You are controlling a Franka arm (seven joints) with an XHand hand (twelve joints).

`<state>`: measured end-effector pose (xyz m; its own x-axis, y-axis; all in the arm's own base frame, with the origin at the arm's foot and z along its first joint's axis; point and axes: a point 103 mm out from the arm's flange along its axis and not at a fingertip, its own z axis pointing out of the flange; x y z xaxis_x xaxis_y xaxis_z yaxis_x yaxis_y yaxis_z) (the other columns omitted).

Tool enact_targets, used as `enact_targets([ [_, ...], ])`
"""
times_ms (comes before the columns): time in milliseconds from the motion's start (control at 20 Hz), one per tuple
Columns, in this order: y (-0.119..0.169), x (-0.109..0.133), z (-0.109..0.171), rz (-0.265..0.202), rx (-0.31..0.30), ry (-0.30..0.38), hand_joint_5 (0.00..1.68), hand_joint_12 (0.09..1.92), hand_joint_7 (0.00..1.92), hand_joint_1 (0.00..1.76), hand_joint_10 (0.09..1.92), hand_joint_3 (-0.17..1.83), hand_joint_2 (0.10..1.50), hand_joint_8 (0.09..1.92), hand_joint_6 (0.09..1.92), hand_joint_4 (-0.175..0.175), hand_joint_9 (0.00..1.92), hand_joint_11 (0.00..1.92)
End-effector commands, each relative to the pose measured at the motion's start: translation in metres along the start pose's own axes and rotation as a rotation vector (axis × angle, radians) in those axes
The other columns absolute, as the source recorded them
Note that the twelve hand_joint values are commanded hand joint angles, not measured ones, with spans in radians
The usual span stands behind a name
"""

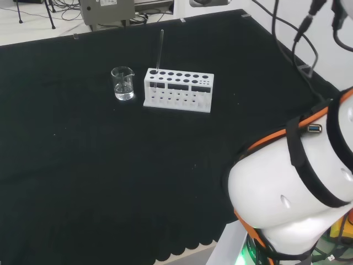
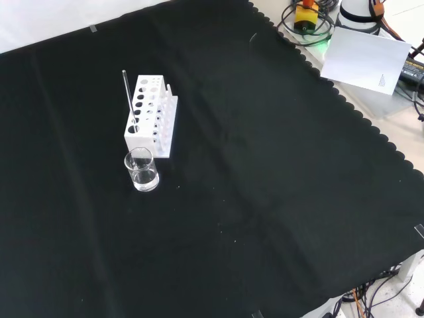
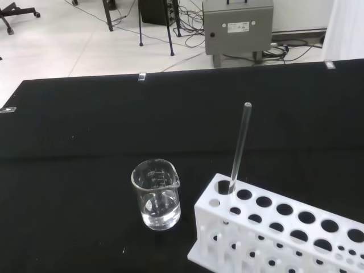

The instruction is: Take the glass rod from the white test tube rack.

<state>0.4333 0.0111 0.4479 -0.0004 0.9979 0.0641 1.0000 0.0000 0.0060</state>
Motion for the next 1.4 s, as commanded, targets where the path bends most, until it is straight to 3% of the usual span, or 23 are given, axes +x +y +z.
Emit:
enact_targets([
  [50, 0.051, -0.015, 0.015, -0.037, 0.0, 0.001, 0.31, 1.39, 0.39, 0.48, 0.92, 0.39, 0.99, 0.97, 0.09, -0.156, 0.62, 0.32],
  [650, 0.115, -0.028, 0.038, -0.076, 0.029, -0.024, 0.38, 1.37, 0.46, 0.49, 0.96, 0.39, 0.99, 1.0, 0.09, -0.165, 0.71, 0.43],
  [950, 0.131, -0.039, 0.054, -0.088, 0.054, -0.015, 0.41, 1.35, 0.53, 0.49, 1.04, 0.39, 0.99, 1.04, 0.1, -0.172, 0.79, 0.6],
  [1400, 0.148, -0.051, 0.074, -0.091, 0.096, 0.0, 0.42, 1.34, 0.56, 0.5, 1.1, 0.39, 0.99, 1.08, 0.12, -0.175, 0.84, 0.67],
])
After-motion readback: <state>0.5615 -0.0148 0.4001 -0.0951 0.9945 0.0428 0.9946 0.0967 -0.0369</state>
